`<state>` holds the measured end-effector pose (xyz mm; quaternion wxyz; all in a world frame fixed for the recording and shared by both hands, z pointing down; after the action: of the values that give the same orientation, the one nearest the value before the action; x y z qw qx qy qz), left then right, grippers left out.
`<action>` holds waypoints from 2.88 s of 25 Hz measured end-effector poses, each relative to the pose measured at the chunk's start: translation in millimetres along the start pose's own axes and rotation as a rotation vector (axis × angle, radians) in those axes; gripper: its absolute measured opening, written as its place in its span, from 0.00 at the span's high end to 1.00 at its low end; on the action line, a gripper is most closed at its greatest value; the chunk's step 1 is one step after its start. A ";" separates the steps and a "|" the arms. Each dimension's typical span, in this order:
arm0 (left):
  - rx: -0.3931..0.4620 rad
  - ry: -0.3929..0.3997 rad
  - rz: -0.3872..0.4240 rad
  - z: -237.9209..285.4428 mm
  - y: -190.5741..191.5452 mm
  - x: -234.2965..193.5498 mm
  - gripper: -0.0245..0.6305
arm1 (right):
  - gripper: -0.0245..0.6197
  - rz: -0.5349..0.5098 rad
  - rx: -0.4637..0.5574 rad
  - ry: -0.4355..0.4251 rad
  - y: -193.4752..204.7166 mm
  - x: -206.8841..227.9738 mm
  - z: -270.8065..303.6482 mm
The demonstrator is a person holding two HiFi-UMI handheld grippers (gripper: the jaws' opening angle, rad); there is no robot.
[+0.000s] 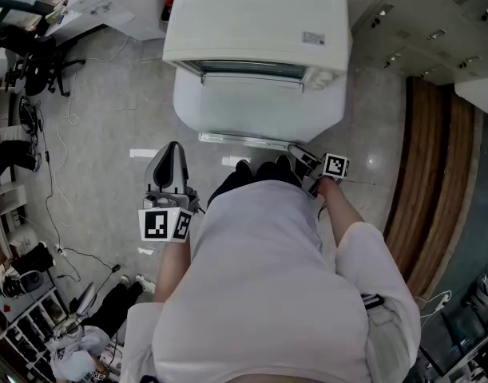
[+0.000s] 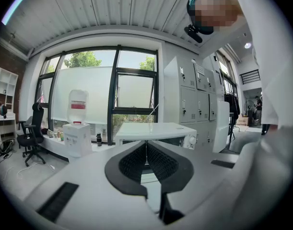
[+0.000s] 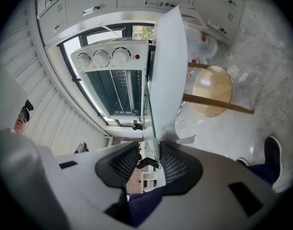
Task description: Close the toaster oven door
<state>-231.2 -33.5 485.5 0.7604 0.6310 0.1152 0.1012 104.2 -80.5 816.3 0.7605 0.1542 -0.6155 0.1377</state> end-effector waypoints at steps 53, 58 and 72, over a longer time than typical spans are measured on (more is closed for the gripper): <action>0.058 0.177 -0.026 23.4 -53.9 -0.6 0.93 | 0.78 -0.013 0.287 0.006 -17.1 -113.1 -14.4; 0.066 0.176 -0.028 24.4 -54.5 -0.1 0.93 | 0.76 -0.026 0.338 -0.019 -29.6 -129.1 -13.0; 0.087 0.151 -0.043 22.5 -53.1 -3.6 0.93 | 0.71 0.025 0.382 -0.012 -56.0 -151.7 -6.8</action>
<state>-227.3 -65.3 437.4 0.7234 0.6514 0.1901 0.1272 101.6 -131.9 662.9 0.7118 0.2890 -0.5847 0.2606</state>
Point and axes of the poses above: the fingertips, and each gripper's own axes: z forward along the fingers, x to its right, y out of its underside, the point moved 8 cm from there along -z, backward along the fingers, and after that the axes turned 6 degrees about y, right-handed, at the moved point
